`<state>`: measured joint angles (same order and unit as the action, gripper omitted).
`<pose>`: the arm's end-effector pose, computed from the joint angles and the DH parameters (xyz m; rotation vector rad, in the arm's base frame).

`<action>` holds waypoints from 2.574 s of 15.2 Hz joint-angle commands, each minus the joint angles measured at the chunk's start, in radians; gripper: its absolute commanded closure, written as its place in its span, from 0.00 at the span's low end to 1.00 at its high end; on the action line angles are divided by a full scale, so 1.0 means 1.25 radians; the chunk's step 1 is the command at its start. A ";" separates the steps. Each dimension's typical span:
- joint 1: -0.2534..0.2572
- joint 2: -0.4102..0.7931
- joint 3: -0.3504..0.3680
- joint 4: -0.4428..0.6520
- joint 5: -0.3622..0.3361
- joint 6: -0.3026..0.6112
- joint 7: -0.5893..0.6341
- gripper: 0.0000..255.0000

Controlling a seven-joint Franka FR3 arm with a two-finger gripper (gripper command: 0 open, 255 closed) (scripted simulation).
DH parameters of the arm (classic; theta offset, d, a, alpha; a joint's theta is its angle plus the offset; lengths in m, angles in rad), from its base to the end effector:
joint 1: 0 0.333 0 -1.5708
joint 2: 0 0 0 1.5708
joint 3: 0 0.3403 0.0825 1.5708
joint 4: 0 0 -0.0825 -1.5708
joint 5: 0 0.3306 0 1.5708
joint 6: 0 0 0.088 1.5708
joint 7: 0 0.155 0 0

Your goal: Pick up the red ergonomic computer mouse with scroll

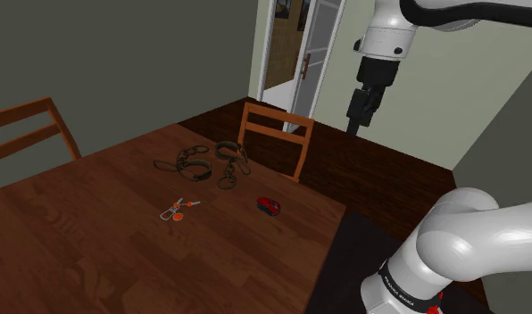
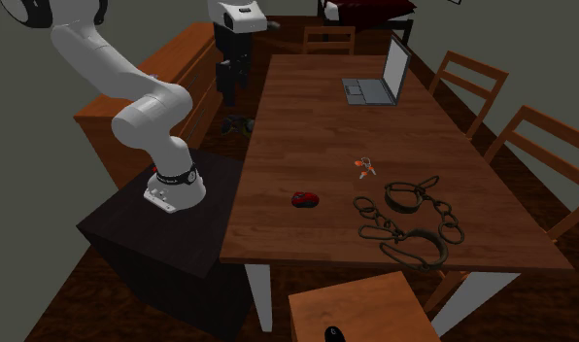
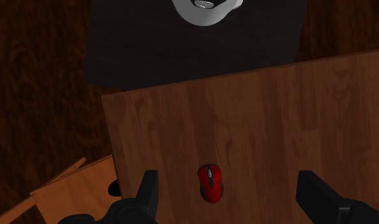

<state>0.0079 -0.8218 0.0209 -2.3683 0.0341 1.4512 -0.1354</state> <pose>0.2081 0.0136 0.5529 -3.1042 -0.2477 0.1468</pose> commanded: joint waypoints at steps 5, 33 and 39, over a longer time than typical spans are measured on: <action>0.002 0.050 0.013 -0.064 0.018 0.111 0.018 0.00; 0.028 0.766 0.078 -0.054 0.105 0.805 0.090 0.00; 0.029 0.813 0.078 -0.055 0.107 0.854 0.084 0.00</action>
<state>0.0447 0.1892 0.1184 -2.4362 0.1670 2.5119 -0.0281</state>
